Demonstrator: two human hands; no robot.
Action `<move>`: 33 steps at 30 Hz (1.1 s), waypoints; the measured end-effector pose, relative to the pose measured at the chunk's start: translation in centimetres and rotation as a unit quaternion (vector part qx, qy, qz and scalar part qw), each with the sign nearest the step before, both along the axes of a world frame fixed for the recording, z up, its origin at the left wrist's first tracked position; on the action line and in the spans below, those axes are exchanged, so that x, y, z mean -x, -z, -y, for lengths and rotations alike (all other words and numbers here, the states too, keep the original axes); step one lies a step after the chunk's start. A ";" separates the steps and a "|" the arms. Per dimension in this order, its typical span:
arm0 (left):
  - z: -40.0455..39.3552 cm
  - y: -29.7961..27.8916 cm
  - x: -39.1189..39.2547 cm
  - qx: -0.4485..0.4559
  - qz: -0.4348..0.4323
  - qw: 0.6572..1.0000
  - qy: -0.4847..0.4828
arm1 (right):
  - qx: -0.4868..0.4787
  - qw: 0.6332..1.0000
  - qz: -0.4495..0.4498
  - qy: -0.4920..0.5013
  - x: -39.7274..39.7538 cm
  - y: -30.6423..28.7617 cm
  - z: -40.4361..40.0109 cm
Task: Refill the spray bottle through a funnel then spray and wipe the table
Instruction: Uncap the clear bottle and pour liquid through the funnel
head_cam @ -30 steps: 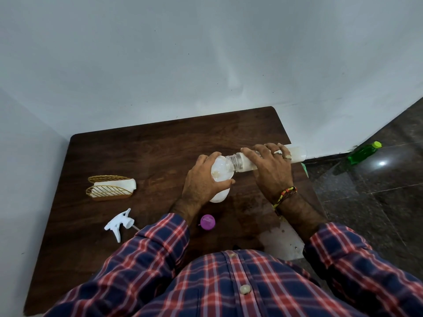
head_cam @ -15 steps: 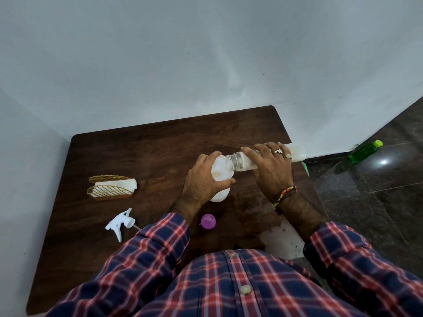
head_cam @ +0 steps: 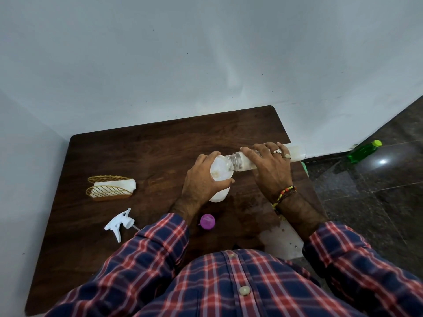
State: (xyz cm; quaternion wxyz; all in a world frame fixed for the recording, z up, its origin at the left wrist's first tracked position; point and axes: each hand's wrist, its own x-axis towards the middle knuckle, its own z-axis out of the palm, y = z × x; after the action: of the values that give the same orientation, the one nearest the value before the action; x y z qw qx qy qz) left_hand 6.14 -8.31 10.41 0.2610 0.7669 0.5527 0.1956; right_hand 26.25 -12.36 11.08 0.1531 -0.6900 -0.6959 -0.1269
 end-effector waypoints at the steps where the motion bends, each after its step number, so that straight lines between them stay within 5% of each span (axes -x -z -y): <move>1: 0.0 0.0 0.0 0.001 -0.001 1.000 0.000 | 0.002 1.000 0.000 0.001 0.0 0.0 0.0; 33: 0.0 0.3 0.0 0.000 -0.001 1.000 0.003 | 0.017 1.000 0.002 0.002 0.1 -0.1 0.0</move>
State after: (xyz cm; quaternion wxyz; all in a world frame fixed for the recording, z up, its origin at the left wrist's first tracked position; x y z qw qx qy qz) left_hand 6.15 -8.26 10.13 0.2612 0.7688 0.5505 0.1940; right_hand 26.14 -12.39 11.19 0.1397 -0.6939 -0.6966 -0.1173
